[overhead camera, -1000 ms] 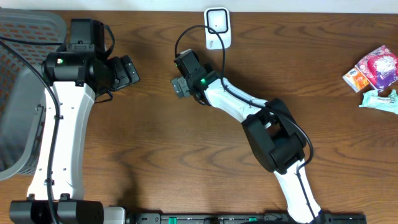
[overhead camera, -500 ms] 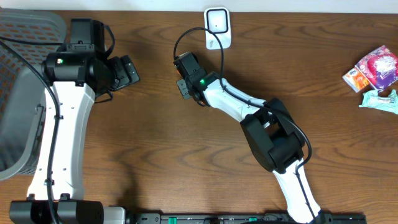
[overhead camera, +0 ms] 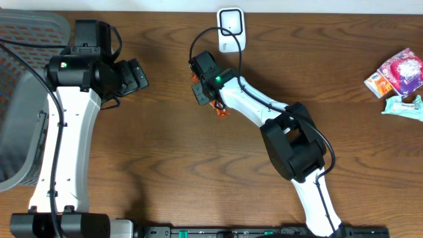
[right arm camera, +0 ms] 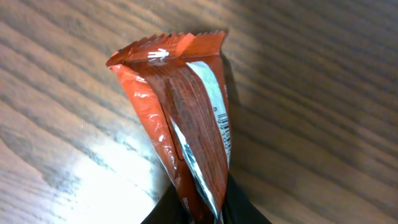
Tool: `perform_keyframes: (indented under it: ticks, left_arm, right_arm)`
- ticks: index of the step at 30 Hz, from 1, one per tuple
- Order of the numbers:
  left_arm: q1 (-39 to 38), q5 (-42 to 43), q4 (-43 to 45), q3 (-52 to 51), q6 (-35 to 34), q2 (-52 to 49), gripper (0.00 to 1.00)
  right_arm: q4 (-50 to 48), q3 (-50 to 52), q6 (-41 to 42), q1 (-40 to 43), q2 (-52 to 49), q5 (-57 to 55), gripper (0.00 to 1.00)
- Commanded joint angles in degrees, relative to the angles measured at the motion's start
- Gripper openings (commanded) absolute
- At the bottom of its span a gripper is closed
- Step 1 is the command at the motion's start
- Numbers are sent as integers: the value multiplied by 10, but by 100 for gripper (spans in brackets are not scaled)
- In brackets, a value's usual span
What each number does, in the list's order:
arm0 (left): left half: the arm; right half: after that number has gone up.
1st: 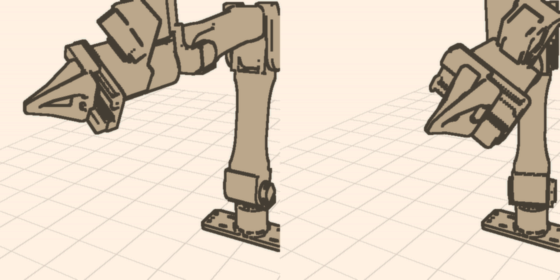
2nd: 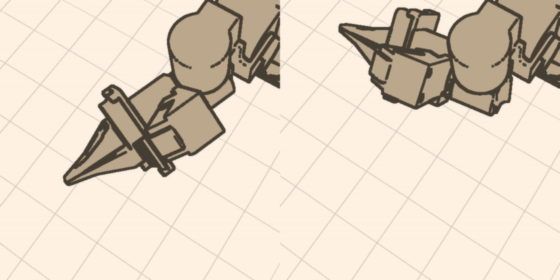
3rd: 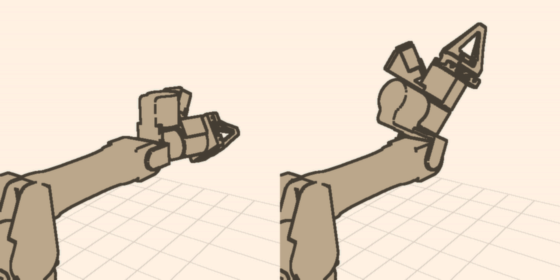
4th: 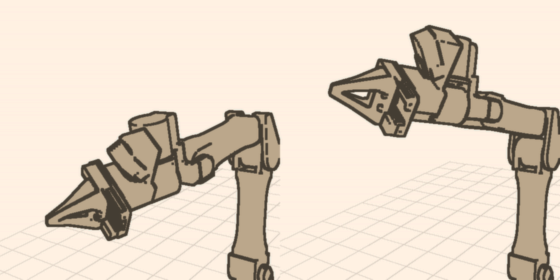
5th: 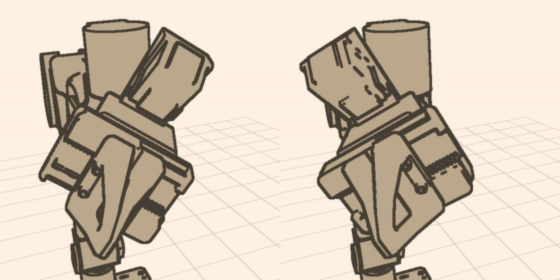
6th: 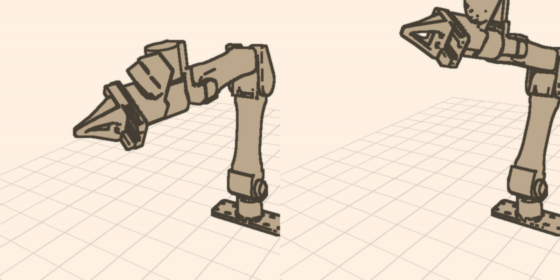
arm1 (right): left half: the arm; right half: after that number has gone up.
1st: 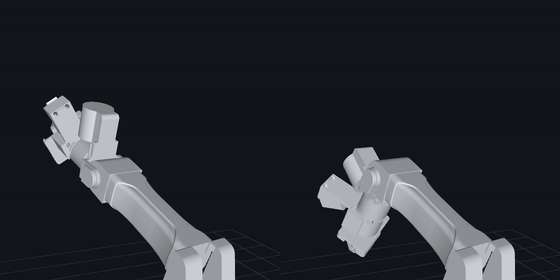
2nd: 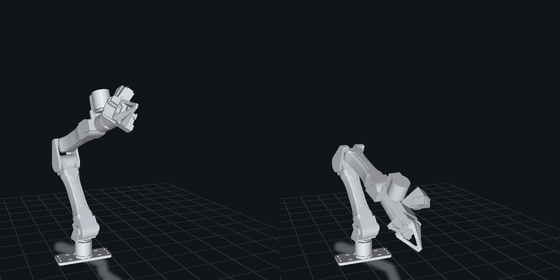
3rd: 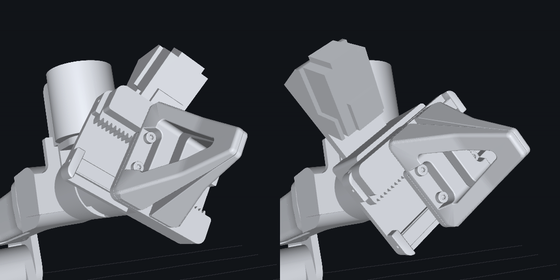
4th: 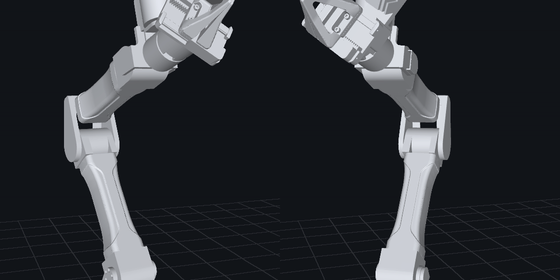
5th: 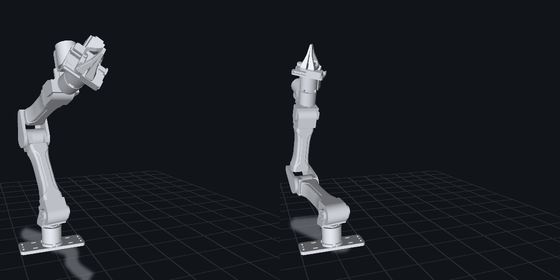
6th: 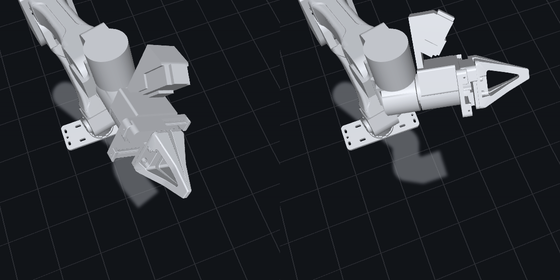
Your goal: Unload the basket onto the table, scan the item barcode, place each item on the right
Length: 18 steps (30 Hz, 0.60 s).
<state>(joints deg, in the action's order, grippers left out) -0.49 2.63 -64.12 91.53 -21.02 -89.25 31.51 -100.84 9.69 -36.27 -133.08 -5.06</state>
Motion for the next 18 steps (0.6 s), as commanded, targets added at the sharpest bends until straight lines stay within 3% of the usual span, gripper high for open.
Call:
perform_keyframes:
  ticks: [1, 2, 5, 6, 12, 18]
  left_arm:
    - [1, -5, -2, 5, -3, 6, 98]
    - [1, -5, -2, 5, -3, 6, 98]
    - [1, -5, -2, 5, -3, 6, 98]
    - [1, -5, -2, 5, -3, 6, 98]
    - [1, -5, -2, 5, -3, 6, 98]
    - [1, -5, -2, 5, -3, 6, 98]
  right_arm:
    - [10, -12, -25, 3, 23, 7, 11]
    - [10, -12, -25, 3, 23, 7, 16]
    - [8, -12, -25, -2, 23, 0, 52]
    - [9, -12, -25, -4, 23, -14, 60]
    - [26, -12, -25, -21, 32, -127, 64]
    - [16, -12, -38, -43, 33, -148, 59]
